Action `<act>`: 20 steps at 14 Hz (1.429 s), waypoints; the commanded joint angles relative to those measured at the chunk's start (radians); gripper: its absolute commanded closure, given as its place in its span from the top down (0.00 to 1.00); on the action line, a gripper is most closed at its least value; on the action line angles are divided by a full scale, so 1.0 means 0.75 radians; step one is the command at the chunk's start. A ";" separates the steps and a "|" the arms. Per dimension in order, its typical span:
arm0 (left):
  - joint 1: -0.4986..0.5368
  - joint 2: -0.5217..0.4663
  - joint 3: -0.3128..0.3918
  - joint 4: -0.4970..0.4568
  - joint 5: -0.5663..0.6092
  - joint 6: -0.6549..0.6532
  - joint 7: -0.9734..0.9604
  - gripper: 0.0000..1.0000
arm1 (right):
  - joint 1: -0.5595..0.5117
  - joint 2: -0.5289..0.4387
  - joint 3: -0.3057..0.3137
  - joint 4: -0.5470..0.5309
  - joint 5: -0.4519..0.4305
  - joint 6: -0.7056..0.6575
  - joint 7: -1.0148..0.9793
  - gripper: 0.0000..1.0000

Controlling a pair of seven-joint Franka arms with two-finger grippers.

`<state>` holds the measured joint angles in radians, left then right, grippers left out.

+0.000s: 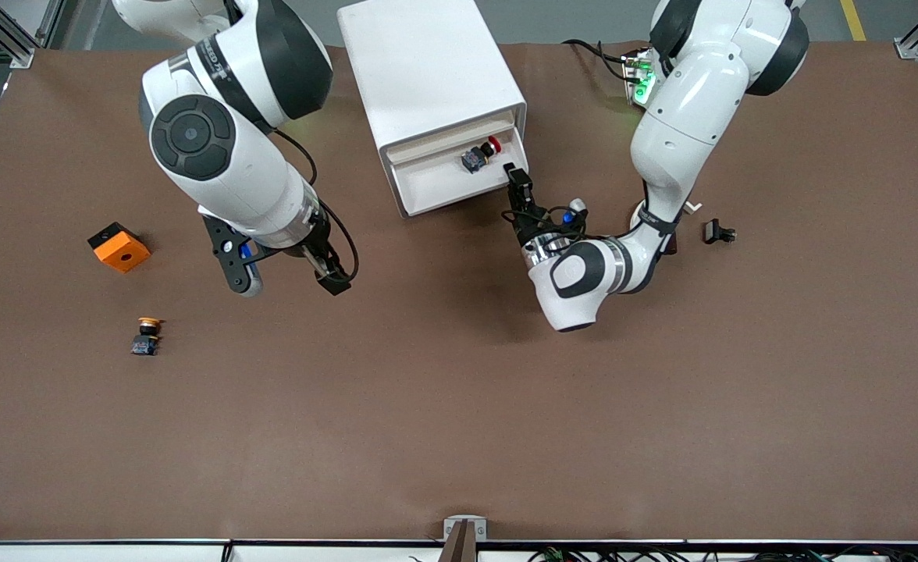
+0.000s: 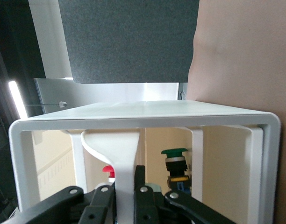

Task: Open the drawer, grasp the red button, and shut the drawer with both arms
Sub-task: 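Reach the right gripper into the open drawer toward the red button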

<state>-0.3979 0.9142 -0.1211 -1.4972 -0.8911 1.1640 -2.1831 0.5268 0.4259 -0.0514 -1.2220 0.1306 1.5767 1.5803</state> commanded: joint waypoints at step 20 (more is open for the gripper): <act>0.191 0.010 0.006 0.068 -0.037 0.088 0.004 0.43 | 0.463 0.271 0.007 0.034 0.000 0.262 0.255 1.00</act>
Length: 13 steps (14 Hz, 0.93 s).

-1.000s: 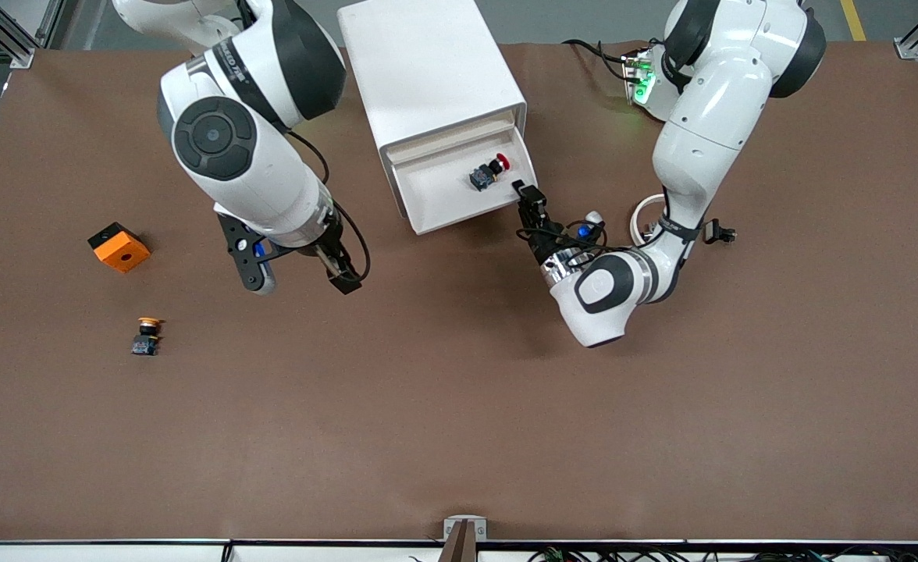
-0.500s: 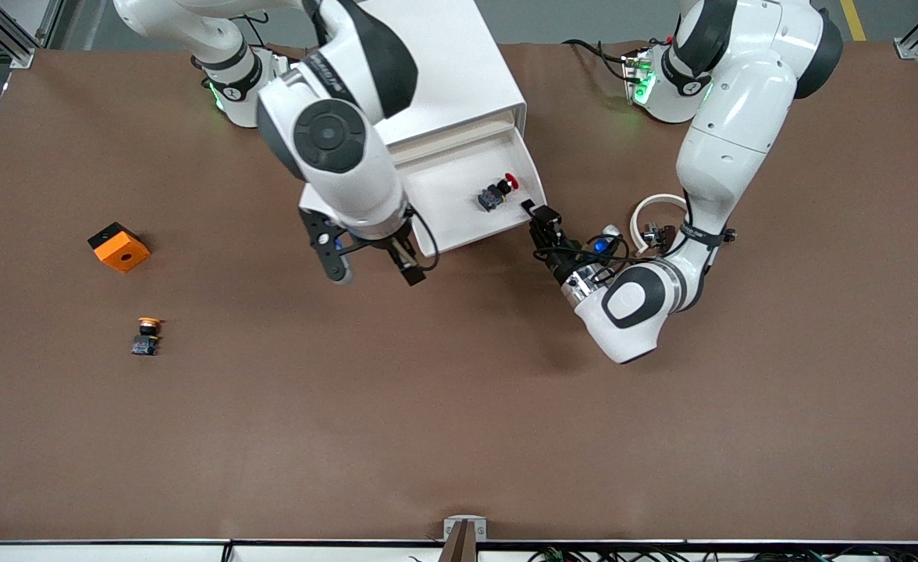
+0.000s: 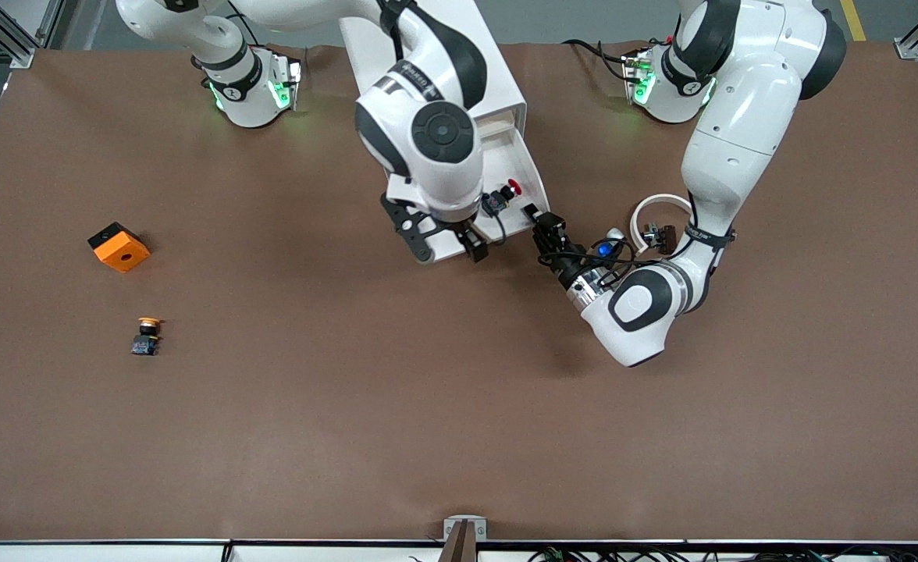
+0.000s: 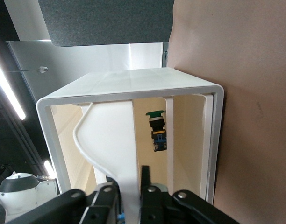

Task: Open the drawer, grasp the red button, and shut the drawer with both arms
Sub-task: 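Reach the right gripper into the open drawer toward the red button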

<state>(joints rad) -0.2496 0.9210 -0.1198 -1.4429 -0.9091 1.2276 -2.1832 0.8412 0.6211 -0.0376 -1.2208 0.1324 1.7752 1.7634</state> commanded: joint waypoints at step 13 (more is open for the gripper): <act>0.008 -0.017 0.000 0.101 0.101 0.022 0.101 1.00 | 0.198 0.011 -0.013 -0.072 -0.087 0.067 -0.066 1.00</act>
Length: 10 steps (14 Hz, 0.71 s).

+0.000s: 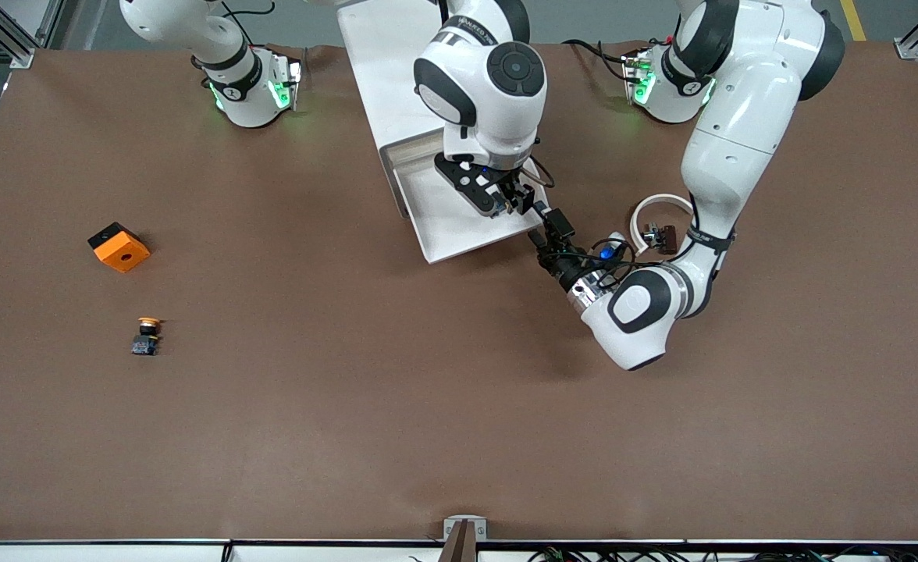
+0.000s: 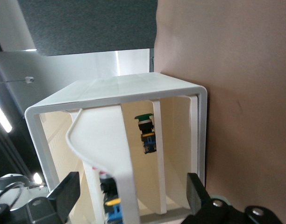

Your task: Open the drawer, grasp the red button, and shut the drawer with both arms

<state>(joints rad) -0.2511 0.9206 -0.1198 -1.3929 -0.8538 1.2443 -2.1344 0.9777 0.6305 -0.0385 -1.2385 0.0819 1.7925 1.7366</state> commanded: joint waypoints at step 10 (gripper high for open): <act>0.091 -0.041 0.006 0.164 0.048 0.006 0.315 1.00 | 0.050 0.088 -0.012 -0.065 -0.031 0.122 -0.139 1.00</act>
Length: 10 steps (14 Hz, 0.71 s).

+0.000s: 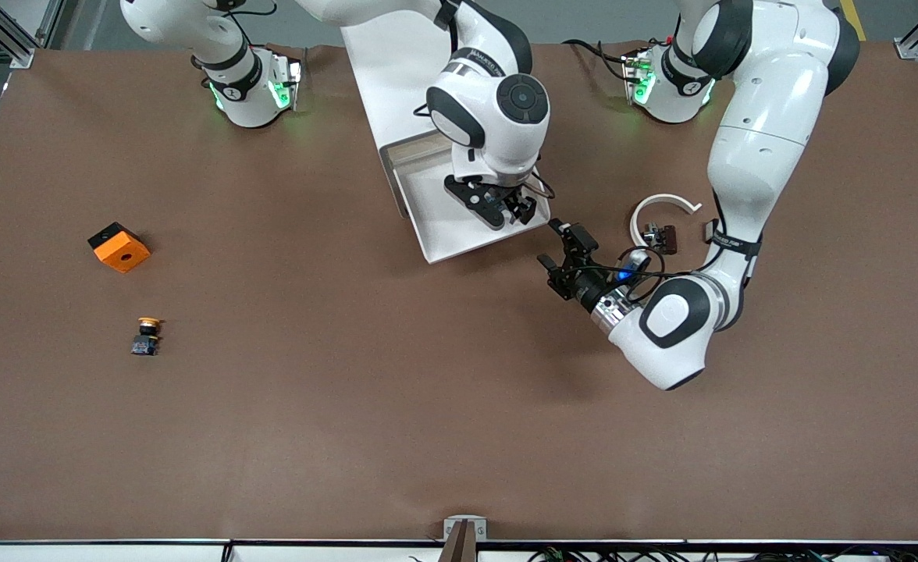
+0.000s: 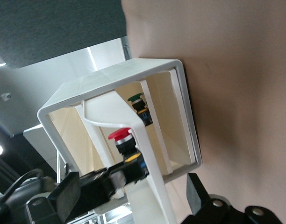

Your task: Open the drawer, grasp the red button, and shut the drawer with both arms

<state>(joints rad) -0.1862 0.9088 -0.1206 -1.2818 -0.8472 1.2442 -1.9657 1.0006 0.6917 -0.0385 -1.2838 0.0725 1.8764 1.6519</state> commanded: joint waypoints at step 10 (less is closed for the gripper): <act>-0.020 -0.115 0.028 0.030 0.305 0.380 0.571 1.00 | 0.016 0.015 -0.010 -0.002 -0.015 0.004 -0.110 0.21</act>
<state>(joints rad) -0.1878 0.8422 -0.1036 -1.2510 -0.6515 1.4771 -1.5833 1.0044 0.7032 -0.0397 -1.2759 0.0705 1.8837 1.5789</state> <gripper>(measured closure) 0.000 0.370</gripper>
